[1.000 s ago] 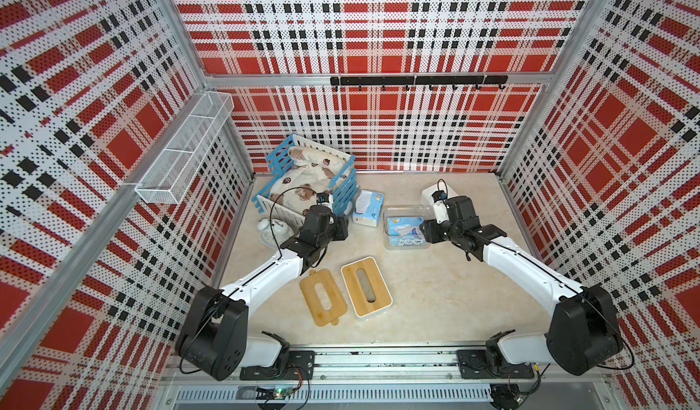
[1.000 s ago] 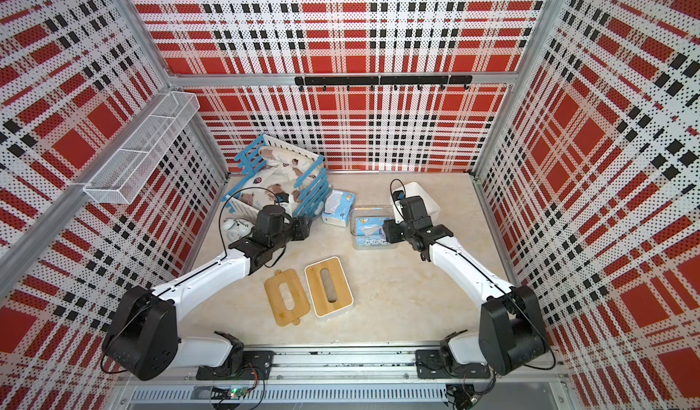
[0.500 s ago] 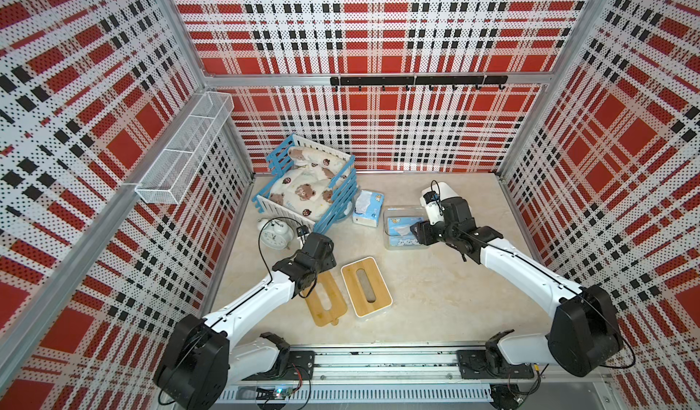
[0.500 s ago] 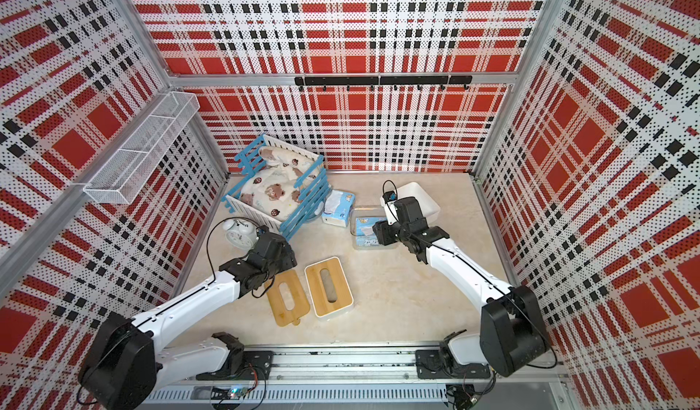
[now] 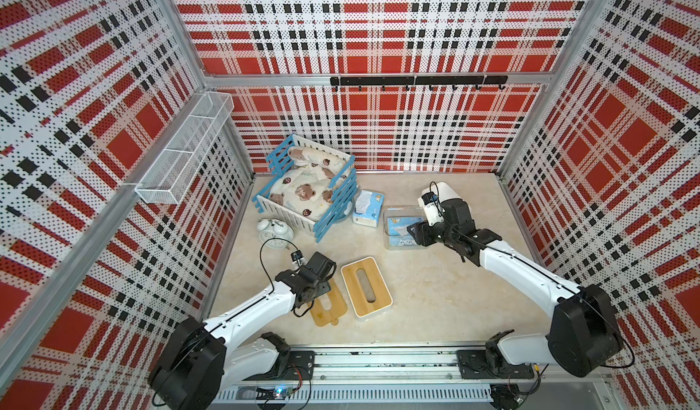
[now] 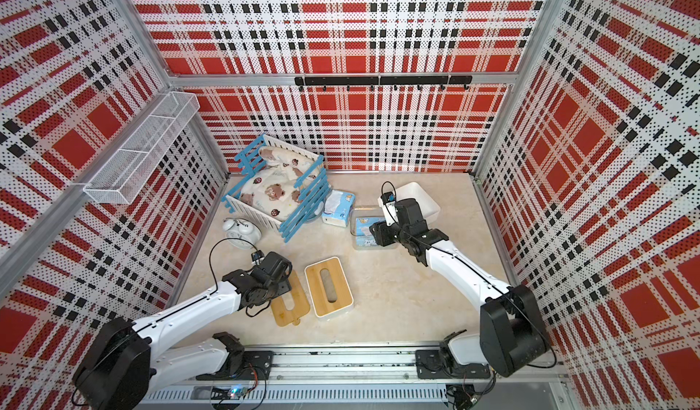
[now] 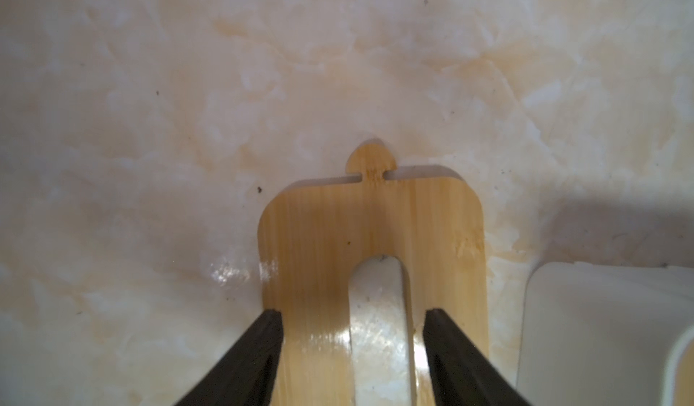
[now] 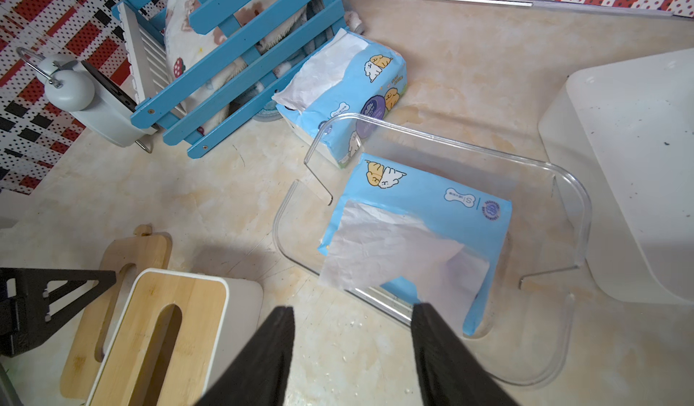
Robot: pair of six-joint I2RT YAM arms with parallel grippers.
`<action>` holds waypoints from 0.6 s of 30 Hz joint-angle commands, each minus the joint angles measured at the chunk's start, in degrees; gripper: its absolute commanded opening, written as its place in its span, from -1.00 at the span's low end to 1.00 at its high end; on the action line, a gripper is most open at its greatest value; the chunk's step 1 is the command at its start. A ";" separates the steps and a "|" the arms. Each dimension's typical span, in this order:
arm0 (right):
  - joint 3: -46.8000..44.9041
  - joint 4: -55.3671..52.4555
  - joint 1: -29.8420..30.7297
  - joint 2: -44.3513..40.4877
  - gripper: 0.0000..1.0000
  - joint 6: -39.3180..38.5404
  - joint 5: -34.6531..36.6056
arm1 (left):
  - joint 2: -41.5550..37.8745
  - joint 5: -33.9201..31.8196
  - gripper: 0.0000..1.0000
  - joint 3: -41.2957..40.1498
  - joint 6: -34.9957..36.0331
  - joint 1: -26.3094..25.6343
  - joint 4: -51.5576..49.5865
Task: Put the tissue paper into the tissue box
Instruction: Pick up the box lid from the center of the board.
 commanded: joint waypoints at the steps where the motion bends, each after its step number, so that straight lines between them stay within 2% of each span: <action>1: -0.82 1.39 0.16 -0.25 0.16 -0.54 -0.43 | -0.54 -1.60 0.31 1.03 -3.17 -0.26 -4.99; 7: -1.63 2.26 0.16 -0.39 0.16 -0.46 -0.68 | -0.04 -0.49 0.36 1.14 -2.52 2.27 -5.79; 18: -2.18 2.68 0.16 -0.83 0.16 -0.29 -1.04 | 5.61 2.87 0.35 0.64 1.70 3.40 -0.62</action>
